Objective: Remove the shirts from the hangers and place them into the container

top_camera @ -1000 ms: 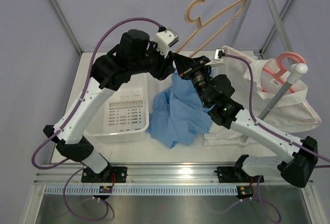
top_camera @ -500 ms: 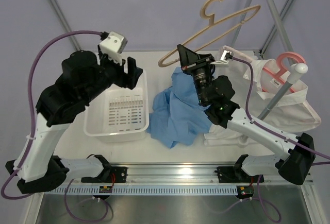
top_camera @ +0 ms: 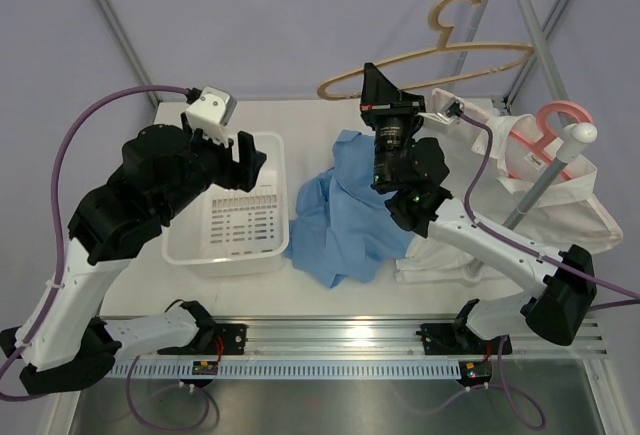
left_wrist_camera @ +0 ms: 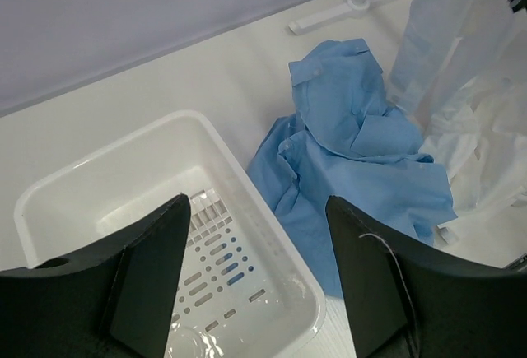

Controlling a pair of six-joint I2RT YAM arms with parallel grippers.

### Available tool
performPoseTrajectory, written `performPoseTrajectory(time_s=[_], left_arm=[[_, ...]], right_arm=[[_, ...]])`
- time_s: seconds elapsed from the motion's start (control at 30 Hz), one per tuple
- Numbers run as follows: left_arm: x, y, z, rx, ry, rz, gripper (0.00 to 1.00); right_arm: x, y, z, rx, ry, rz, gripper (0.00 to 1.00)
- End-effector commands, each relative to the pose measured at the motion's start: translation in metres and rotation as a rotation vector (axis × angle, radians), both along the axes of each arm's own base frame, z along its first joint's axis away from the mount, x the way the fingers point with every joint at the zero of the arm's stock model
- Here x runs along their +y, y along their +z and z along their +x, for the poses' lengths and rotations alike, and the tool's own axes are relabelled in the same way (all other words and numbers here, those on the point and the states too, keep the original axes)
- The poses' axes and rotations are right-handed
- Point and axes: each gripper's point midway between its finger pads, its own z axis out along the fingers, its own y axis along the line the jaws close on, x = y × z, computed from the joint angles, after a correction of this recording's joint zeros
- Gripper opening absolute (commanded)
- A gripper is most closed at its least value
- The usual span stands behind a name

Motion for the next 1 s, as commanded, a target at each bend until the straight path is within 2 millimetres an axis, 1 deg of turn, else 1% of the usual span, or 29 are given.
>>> performPoseTrajectory(time_s=[0.0, 0.03, 0.07, 0.1, 0.13, 0.17, 0.27, 0.3, 0.37, 0.63, 0.83, 0.97], left_arm=[[0.0, 0.01, -0.004, -0.034, -0.001, -0.065, 0.71], [0.0, 0.009, -0.005, -0.033, -0.006, -0.07, 0.71], [0.0, 0.006, -0.004, -0.029, -0.003, -0.068, 0.71], [0.001, 0.006, -0.006, -0.031, -0.004, -0.071, 0.71], [0.0, 0.005, -0.007, -0.026, -0.009, -0.072, 0.71], [0.0, 0.004, -0.008, -0.025, -0.011, -0.074, 0.7], [-0.002, 0.002, -0.01, -0.018, -0.025, -0.081, 0.7], [-0.002, 0.001, -0.01, -0.019, -0.025, -0.082, 0.7], [-0.001, 0.001, -0.01, -0.022, -0.024, -0.083, 0.7], [-0.004, 0.001, -0.01, -0.021, -0.04, -0.079, 0.71], [-0.008, -0.003, -0.009, -0.008, -0.049, -0.075, 0.71], [-0.007, -0.003, -0.01, -0.007, -0.048, -0.074, 0.71]], right_arm=[[-0.038, 0.044, -0.007, -0.058, -0.106, 0.16, 0.0], [-0.039, 0.044, -0.004, -0.05, -0.118, 0.159, 0.0], [-0.046, 0.051, -0.003, -0.059, -0.131, 0.173, 0.0], [-0.047, 0.05, 0.001, -0.046, -0.141, 0.166, 0.0], [-0.049, 0.053, 0.003, -0.047, -0.143, 0.172, 0.0], [-0.055, 0.054, 0.009, -0.044, -0.163, 0.171, 0.0], [-0.062, 0.057, 0.019, -0.03, -0.163, 0.193, 0.0], [-0.069, 0.056, 0.026, -0.018, -0.181, 0.187, 0.0], [-0.073, 0.058, 0.029, -0.019, -0.186, 0.195, 0.0], [-0.095, 0.048, 0.044, 0.004, -0.214, 0.194, 0.0], [-0.099, 0.038, 0.053, 0.022, -0.205, 0.22, 0.0], [-0.11, 0.03, 0.062, 0.035, -0.222, 0.243, 0.0]])
